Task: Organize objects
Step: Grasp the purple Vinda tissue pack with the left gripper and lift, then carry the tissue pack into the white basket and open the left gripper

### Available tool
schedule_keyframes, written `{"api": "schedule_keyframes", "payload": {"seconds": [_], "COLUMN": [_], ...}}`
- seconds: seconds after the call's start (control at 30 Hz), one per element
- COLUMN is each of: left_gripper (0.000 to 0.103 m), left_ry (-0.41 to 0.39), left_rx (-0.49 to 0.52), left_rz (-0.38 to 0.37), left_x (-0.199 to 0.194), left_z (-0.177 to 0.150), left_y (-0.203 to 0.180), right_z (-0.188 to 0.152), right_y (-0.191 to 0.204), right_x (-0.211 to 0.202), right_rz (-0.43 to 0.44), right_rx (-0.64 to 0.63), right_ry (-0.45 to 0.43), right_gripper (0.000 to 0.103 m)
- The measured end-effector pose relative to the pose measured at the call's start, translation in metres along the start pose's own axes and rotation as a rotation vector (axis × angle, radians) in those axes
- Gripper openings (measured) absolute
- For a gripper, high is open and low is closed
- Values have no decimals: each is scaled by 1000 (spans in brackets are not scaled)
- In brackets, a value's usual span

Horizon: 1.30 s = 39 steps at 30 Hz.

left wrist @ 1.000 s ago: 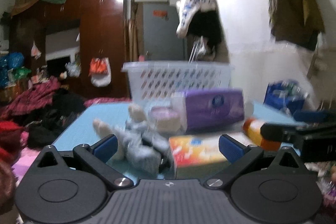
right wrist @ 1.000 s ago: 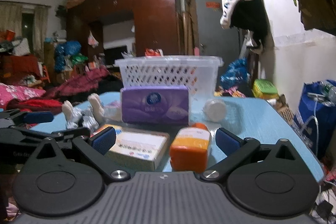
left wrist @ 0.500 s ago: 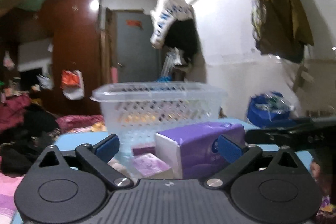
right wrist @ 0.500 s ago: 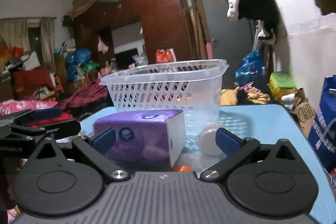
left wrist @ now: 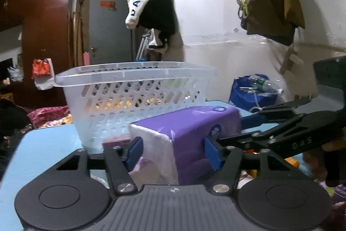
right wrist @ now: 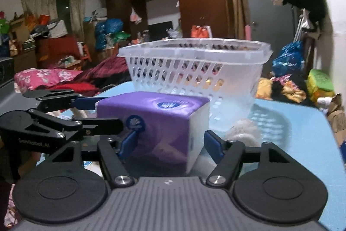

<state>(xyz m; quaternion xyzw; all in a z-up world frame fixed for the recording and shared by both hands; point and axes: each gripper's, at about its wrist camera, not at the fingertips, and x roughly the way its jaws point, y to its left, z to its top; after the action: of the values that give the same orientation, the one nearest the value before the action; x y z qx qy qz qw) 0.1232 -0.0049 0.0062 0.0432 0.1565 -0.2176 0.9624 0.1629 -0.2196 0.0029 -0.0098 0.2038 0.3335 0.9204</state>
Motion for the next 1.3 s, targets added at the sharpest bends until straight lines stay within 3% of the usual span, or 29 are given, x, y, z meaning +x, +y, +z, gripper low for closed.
{"api": "schedule_keyframes", "payload": {"seconds": [0.23, 0.53, 0.73, 0.87, 1.0, 1.1, 1.3], "left_gripper": [56, 54, 53, 53, 53, 53, 53], "left_ry": [-15, -139, -254, -274, -234, -156, 7], "left_rx": [11, 29, 72, 96, 118, 86, 25], "left_rz": [17, 27, 28, 33, 43, 24, 54], "left_x": [-4, -38, -63, -55, -24, 10, 77], "left_z": [-1, 12, 61, 105, 145, 162, 157], "left_y": [-6, -16, -20, -14, 0, 21, 47], "right_z": [-1, 10, 48, 90, 127, 142, 145], "right_y": [-1, 25, 38, 30, 14, -1, -29], "right_x": [-7, -37, -62, -56, -31, -5, 57], "right_rz": [17, -42, -61, -68, -78, -107, -141], "right_rx": [-10, -100, -169, -177, -145, -137, -115], "right_ry": [-22, -127, -221, -232, -193, -141, -2], "right_gripper": [57, 50, 49, 49, 49, 49, 49]}}
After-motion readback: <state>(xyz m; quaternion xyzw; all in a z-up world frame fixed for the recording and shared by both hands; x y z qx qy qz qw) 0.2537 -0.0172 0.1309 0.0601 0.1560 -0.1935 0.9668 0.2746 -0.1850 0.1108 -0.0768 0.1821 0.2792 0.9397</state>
